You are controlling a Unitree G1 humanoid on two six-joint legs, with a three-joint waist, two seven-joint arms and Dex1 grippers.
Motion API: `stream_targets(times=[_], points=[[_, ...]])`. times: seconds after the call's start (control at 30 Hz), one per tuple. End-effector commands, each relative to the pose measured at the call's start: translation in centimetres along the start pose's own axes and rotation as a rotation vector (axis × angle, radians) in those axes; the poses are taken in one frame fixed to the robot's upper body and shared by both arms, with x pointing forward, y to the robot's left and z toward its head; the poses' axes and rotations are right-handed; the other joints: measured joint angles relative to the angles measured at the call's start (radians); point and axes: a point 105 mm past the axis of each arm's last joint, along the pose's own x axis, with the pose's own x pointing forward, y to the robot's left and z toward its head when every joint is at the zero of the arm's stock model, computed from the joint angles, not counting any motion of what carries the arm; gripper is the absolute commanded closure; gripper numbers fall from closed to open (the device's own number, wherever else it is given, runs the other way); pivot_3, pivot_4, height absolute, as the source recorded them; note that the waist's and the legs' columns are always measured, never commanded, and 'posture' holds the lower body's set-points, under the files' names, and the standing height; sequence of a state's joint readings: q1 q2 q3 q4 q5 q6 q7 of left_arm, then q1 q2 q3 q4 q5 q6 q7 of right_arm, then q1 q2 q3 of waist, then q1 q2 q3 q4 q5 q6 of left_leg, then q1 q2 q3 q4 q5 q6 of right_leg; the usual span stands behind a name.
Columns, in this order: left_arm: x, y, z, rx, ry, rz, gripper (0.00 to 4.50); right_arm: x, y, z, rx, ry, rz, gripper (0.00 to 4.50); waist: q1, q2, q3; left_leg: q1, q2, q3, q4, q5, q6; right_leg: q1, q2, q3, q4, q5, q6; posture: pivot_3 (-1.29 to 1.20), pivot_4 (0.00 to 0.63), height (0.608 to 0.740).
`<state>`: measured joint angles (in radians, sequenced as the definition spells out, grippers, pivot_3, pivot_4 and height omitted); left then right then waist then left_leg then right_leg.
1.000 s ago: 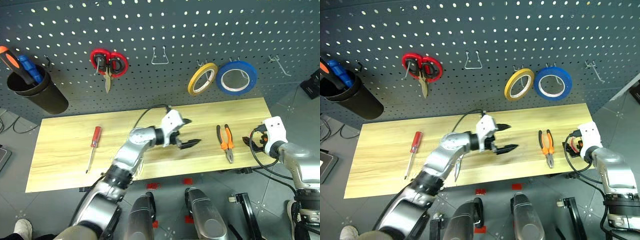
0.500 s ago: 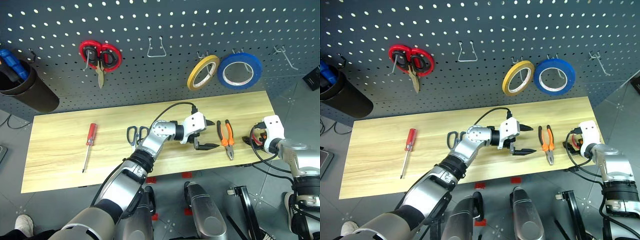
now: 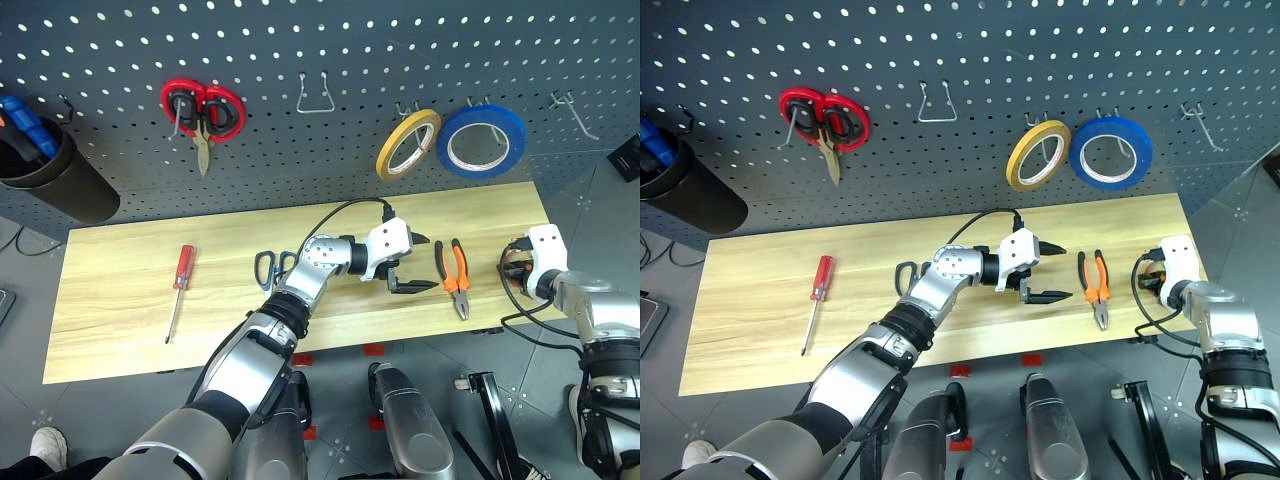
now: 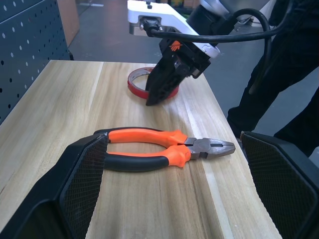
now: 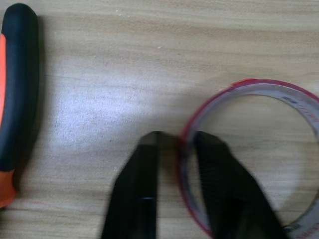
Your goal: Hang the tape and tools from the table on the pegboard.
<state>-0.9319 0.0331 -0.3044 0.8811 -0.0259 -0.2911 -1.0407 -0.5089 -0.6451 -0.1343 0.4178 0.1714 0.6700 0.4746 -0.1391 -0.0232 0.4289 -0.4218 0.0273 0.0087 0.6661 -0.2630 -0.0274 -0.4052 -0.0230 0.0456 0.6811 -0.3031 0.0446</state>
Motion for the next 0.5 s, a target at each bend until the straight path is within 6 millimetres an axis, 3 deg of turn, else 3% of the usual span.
stream_targets(times=[0.03,0.27,0.5], points=[[0.5,-0.3,1.0,0.030,-0.037,-0.016,0.00,0.3,-0.3,-1.1,-0.004,0.029,-0.028,4.47,0.000,0.000,0.000,0.000,0.000,0.000,0.000,0.000,0.000,0.000,0.000,0.000,0.000,0.000,0.000,-0.23,0.472,0.740],[0.8,-0.5,1.7,0.043,-0.061,-0.027,0.00,-0.1,-0.6,-0.8,-0.058,0.001,-0.055,4.47,0.001,0.000,0.000,0.000,0.000,0.000,0.000,0.000,0.000,0.000,0.000,0.000,0.000,0.000,0.000,-0.23,0.436,0.740],[-0.4,-1.1,3.4,0.057,-0.119,0.011,0.00,-2.5,0.4,1.3,-0.394,-0.218,-0.176,4.47,-0.002,0.008,-0.008,-0.004,0.000,0.000,0.000,0.000,-0.001,-0.003,-0.001,-0.001,-0.001,0.000,0.000,-0.30,0.346,0.740]])
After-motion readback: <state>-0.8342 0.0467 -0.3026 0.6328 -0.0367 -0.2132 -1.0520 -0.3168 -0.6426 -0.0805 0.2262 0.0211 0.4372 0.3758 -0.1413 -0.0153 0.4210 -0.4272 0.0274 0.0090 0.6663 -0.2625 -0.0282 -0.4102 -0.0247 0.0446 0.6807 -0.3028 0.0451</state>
